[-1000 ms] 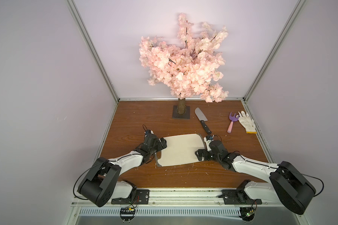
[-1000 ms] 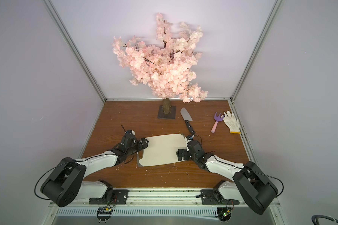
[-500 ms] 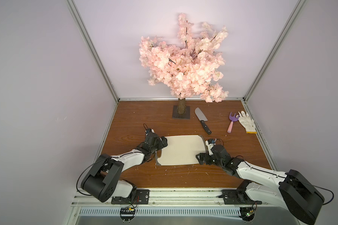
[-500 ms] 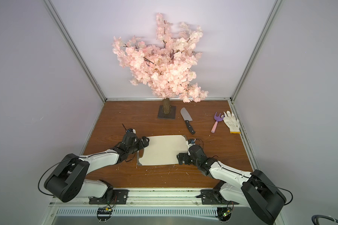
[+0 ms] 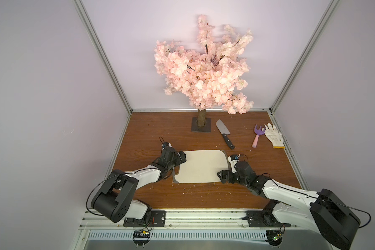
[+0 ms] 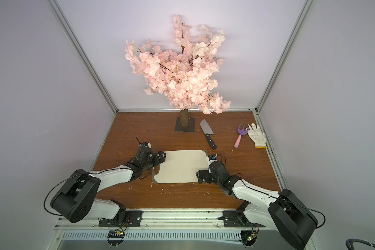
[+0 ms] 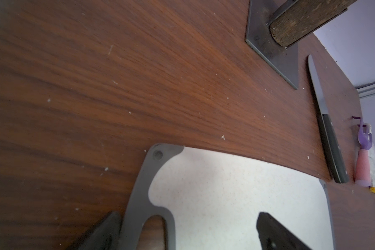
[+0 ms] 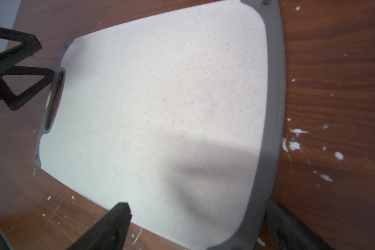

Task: Align the knife with the edge of the cutting board
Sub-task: Adjust the work surface at the center of the board.

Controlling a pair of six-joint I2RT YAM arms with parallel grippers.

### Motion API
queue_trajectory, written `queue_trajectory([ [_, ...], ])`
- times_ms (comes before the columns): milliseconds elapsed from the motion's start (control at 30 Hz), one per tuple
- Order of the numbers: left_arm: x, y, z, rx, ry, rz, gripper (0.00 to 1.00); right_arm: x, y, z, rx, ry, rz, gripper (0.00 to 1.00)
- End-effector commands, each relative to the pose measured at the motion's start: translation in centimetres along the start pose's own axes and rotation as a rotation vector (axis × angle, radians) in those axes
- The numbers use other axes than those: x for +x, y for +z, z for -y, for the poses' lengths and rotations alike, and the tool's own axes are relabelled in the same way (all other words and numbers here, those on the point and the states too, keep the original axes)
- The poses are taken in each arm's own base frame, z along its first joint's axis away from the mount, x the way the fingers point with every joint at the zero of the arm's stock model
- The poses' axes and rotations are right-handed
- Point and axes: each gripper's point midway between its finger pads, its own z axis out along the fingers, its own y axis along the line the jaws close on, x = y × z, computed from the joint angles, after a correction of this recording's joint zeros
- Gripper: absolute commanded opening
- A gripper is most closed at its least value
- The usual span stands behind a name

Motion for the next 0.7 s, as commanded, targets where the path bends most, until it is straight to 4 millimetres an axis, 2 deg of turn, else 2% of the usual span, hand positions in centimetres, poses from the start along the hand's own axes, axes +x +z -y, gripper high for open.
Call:
queue_trajectory([
  [0,4.8,0.4,-3.7,-0.118,-0.008,-0.185,1.0,1.5,0.0,0.5,0.015,0.01,-0.047,1.0],
  [233,4.8,0.8,-3.4,-0.105,-0.015,-0.194,1.0,1.8,0.1,0.2,0.004,0.014,-0.056,1.0],
  [667,6.6,0.3,-2.9,-0.077,-0.026,-0.217,1.0,2.2,-0.3,0.5,0.014,0.02,-0.049,1.0],
])
